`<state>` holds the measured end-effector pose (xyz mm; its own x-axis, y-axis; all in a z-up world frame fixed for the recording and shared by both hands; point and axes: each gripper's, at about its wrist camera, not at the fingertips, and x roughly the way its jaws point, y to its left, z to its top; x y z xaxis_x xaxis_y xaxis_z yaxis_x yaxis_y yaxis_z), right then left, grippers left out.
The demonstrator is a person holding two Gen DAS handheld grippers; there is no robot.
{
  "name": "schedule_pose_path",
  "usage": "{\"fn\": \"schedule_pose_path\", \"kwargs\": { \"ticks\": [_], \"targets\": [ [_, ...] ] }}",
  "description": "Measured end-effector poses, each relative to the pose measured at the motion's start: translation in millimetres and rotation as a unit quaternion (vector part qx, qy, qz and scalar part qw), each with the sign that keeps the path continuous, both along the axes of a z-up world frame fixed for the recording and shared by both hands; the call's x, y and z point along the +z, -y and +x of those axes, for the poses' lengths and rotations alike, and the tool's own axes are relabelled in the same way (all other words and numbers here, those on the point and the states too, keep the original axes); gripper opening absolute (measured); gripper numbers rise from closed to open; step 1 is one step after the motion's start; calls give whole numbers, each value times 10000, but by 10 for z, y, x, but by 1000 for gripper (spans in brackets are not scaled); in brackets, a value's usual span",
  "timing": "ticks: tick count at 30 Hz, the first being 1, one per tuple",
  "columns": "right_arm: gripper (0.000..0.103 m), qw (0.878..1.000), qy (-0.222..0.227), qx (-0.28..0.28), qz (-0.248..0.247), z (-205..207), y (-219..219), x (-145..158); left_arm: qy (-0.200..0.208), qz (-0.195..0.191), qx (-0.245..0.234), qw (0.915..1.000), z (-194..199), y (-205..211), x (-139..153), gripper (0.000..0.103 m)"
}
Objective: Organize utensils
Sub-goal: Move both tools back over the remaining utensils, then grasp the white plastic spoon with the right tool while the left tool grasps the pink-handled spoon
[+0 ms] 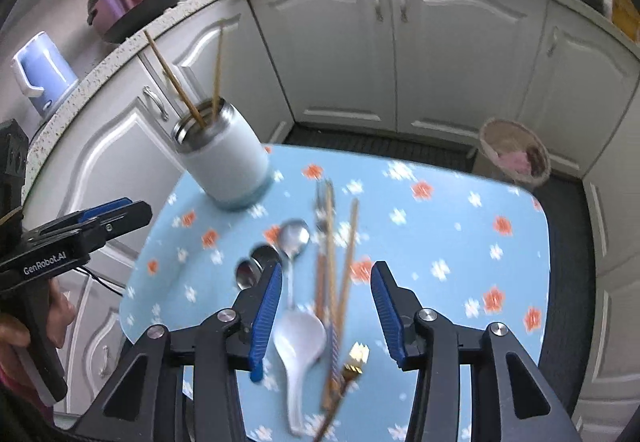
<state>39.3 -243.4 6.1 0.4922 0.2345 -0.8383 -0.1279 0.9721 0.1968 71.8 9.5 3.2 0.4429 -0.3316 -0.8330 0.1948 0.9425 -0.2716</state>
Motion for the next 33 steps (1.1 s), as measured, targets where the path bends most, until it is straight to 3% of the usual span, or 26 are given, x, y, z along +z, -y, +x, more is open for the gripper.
{"fn": "schedule_pose_path", "kwargs": {
  "ticks": [15,22,27,33],
  "targets": [
    [44,9984,-555,17,131,-326,116,-556,-719,228,-276,9968,-96,74,-830,57],
    [34,9957,-926,-83,38,-324,127,-836,-850,169,-104,9962,-18,95,-933,57],
    [34,9952,-968,-81,-93,-344,50,-967,-887,202,-25,9959,92,107,-966,60],
    [34,9951,-955,-237,96,-323,96,-981,-940,225,12,9953,179,126,-992,60]
  ]
}}
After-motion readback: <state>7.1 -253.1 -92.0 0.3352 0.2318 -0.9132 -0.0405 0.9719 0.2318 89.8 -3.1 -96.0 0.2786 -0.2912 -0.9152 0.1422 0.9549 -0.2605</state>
